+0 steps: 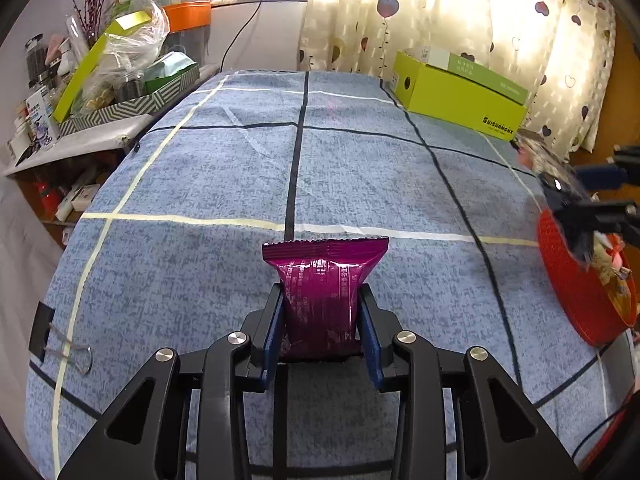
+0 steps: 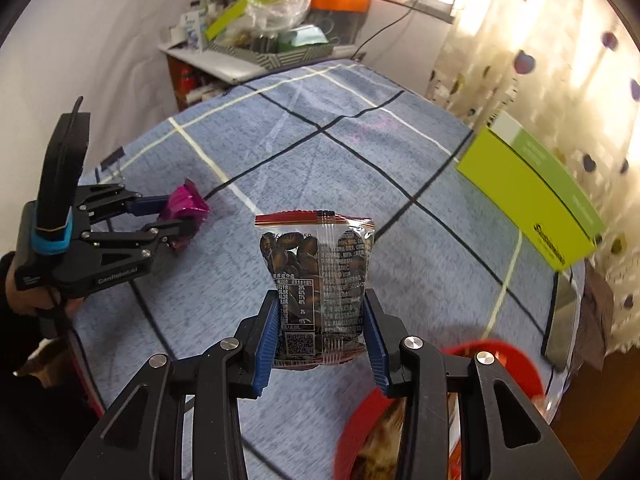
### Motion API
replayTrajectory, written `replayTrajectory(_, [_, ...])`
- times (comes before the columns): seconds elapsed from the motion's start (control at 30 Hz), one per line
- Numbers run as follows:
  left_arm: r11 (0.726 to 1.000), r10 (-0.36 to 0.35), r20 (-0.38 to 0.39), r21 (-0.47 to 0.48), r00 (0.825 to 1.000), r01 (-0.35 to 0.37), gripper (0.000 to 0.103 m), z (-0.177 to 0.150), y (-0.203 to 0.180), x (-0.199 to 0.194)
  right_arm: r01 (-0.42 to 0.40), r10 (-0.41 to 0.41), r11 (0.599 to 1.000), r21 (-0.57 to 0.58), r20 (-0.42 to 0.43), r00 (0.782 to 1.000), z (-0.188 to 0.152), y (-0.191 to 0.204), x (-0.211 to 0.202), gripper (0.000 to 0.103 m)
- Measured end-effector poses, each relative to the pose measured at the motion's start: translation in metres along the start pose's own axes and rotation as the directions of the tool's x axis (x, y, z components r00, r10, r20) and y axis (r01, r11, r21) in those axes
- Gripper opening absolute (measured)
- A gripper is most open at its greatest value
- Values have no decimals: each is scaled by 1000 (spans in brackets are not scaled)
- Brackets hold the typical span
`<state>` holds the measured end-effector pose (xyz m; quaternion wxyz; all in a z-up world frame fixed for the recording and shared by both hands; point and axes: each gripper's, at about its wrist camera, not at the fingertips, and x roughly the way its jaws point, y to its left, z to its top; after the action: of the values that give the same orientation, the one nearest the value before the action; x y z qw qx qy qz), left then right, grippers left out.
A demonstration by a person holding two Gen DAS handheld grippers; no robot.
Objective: Organize snacks
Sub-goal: 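Carry candy bag in left tool and nut bag in right tool over bowl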
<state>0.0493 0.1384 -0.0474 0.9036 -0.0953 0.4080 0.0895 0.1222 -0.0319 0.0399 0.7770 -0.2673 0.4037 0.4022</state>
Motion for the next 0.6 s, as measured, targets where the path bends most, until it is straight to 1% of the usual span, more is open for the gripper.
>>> replayTrajectory(0.1, [1000,4,13,9,1000,-4,35,-1,-3,-10,6,-8,999,50,35,999,-11,-1,-13,37])
replayTrajectory(0.27, [1000,-2,34,2,999,2,35,-2,-1,-23,6,-12,995,96,64,998,-30,-1,-26,37])
replayTrajectory(0.37, [1000,-19,48,-5,999,19,35,-2,-2,-35,-13,-2,990,139,105,994,-40,-4,-37,37])
replayTrajectory(0.5, [999,-39,67,12,997,38,34,1,-13,-51,-25,-3,983,184,153,988,-51,-8,-49,37])
replayTrajectory(0.6, [999,-44,80,29,996,42,34,4,-25,-61,-13,-23,981,196,181,983,-60,-10,-59,37])
